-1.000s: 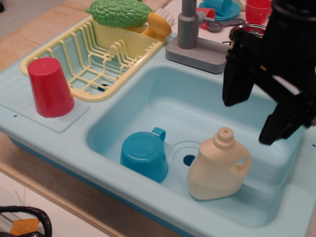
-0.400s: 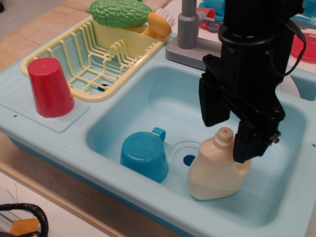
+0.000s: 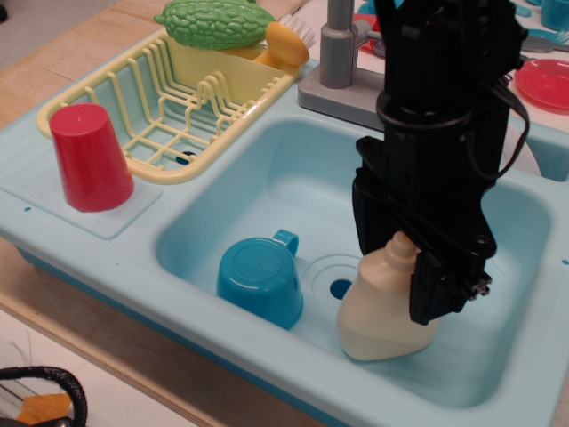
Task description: Put detergent from sink into drying rack
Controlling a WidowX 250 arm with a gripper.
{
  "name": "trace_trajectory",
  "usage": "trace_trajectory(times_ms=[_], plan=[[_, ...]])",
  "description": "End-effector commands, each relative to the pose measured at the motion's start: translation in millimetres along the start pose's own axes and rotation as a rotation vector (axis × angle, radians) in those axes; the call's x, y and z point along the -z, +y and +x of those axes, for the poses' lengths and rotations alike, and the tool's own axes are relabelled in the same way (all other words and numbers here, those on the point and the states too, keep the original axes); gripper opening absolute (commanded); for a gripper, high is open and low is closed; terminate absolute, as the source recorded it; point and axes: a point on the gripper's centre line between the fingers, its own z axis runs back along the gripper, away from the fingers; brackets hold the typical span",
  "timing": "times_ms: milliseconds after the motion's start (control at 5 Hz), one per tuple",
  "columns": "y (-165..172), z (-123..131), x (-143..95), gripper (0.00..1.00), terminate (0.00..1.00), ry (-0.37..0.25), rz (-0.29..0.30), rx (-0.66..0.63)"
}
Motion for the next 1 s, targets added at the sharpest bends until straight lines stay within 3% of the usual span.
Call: trace_trajectory(times_ms=[0,200,600,800], plan=[[-3.9,-3.2,2.2,0.0,0.0,-0.05,0.011,-0.004],[1.5,0.6,-13.5,0.0,0.0,-0.015,0.046,0.007],[35.0,15.1,-76.7,0.0,0.0,0.102,0.154,0.034],[50.8,7.2,-105.9,0.0,0.0,0.163,0.209,0.044]])
